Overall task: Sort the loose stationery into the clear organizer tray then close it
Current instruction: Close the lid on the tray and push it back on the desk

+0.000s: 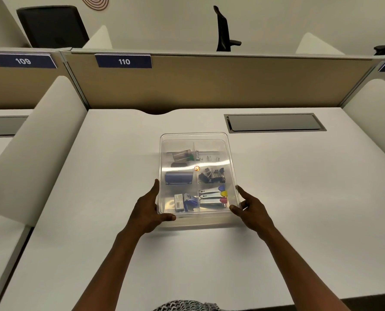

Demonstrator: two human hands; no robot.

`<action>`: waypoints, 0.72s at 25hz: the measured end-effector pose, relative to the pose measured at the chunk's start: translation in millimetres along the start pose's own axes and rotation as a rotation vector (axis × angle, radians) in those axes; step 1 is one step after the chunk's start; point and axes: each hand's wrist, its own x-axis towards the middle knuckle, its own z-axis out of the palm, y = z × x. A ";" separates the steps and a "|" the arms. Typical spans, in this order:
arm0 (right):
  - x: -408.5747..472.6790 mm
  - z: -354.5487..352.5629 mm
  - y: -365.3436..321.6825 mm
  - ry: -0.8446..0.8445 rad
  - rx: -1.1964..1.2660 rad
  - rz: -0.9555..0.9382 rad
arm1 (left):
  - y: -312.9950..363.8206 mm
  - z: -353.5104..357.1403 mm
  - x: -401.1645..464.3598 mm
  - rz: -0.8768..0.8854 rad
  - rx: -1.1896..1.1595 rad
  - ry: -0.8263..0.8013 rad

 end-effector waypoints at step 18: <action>4.6 -4.4 -11.0 -0.026 -0.163 0.046 | 1.7 -3.7 7.9 -0.053 0.080 -0.077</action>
